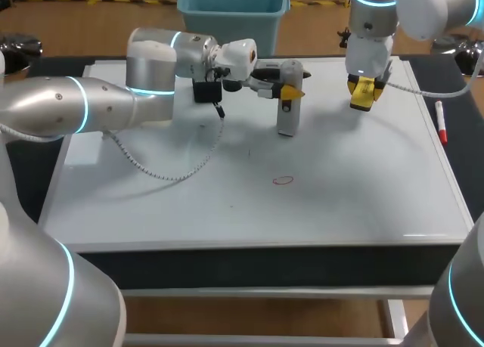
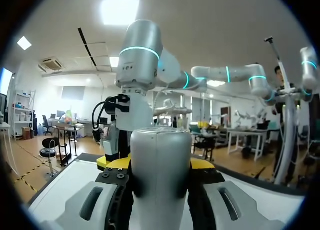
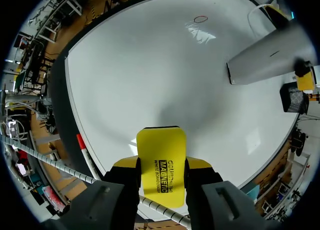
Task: Pick up the inspection probe, press it on each red-marked spot on the whiteboard one by one, put down the probe, pick up the eraser, and wipe off all the red marks.
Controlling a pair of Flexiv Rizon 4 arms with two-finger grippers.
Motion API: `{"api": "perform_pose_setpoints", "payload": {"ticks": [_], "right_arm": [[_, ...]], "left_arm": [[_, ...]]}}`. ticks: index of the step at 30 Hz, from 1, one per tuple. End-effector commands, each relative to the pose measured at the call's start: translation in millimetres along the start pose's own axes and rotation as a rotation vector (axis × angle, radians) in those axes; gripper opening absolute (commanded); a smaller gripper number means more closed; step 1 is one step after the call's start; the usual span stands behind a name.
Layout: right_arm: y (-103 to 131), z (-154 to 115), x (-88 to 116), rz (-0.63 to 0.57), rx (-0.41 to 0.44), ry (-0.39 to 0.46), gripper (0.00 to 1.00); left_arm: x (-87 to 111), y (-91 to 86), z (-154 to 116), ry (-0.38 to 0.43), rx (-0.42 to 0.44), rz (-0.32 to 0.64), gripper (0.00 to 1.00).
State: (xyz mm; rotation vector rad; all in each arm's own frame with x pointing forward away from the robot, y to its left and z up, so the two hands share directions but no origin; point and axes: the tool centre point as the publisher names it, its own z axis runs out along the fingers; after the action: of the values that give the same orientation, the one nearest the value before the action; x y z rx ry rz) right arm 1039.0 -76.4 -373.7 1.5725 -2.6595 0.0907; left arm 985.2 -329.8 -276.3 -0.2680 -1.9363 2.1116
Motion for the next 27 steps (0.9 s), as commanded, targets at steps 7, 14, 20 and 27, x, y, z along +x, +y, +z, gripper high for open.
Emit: {"api": "perform_pose_setpoints", "payload": {"ticks": [7,14,20,27], "right_arm": [[-1.0,-0.9,0.3,-0.002,0.0,0.002,0.0],[-1.0,-0.9,0.3,-0.002,0.0,0.002,0.0],[-1.0,-0.9,0.3,-0.002,0.0,0.002,0.0],[-1.0,-0.9,0.3,-0.002,0.0,0.002,0.0]], "left_arm": [[4.1,-6.4,-0.3,-0.01,-0.005,0.021,0.0],[10.0,-37.3,-5.0,-0.011,0.006,0.069,0.0],[21.2,-57.0,-31.9,-0.045,0.02,0.103,0.0],[38.0,-63.5,-77.1,-0.113,-0.002,0.106,0.0]]}}
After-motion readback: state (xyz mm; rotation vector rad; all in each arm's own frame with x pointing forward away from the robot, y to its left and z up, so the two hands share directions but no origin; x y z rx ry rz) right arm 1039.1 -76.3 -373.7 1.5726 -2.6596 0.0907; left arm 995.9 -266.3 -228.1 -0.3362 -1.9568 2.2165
